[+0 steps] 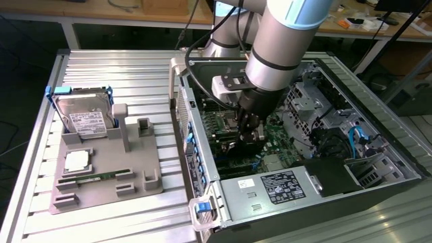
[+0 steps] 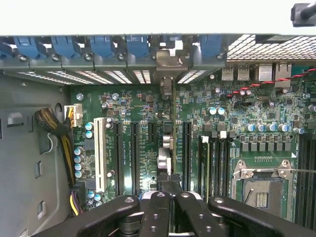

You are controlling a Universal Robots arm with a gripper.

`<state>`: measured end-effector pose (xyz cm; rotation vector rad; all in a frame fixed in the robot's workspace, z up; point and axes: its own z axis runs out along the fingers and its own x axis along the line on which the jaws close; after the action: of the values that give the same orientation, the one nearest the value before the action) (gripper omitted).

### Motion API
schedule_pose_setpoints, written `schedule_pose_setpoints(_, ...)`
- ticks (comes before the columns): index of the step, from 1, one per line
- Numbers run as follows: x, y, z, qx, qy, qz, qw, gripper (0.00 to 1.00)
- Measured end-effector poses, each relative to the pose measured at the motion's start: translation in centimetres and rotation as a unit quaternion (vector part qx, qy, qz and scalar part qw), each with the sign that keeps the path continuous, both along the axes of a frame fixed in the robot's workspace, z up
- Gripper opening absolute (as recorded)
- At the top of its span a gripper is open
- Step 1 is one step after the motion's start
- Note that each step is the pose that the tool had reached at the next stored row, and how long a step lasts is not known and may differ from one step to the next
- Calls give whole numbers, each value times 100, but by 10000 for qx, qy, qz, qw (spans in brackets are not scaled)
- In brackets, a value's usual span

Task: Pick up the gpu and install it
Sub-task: 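Press down on the gpu until it lock into place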

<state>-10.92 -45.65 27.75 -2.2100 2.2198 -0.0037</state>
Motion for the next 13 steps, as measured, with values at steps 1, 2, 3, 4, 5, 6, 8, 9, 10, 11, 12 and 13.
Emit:
schedule_pose_setpoints(1,-30,1,0,0,-1,1,10000,11)
schedule_pose_setpoints(2,-81,1,0,0,-4,1,10000,11)
schedule_pose_setpoints(3,-110,1,0,0,-5,1,10000,11)
schedule_pose_setpoints(4,-139,1,0,0,-7,1,10000,11)
schedule_pose_setpoints(5,-166,1,-1,1,-9,0,10000,11)
schedule_pose_setpoints(6,-188,1,0,1,-11,1,10000,11)
schedule_pose_setpoints(8,-240,1,0,0,-14,1,10000,11)
schedule_pose_setpoints(9,-264,1,-1,0,-16,1,10000,11)
schedule_pose_setpoints(10,-287,1,-1,0,-18,1,10000,11)
schedule_pose_setpoints(11,-309,1,-1,0,-19,0,10000,11)
schedule_pose_setpoints(12,-331,1,-1,0,-21,0,10000,11)
schedule_pose_setpoints(13,-353,1,-2,1,-22,1,10000,11)
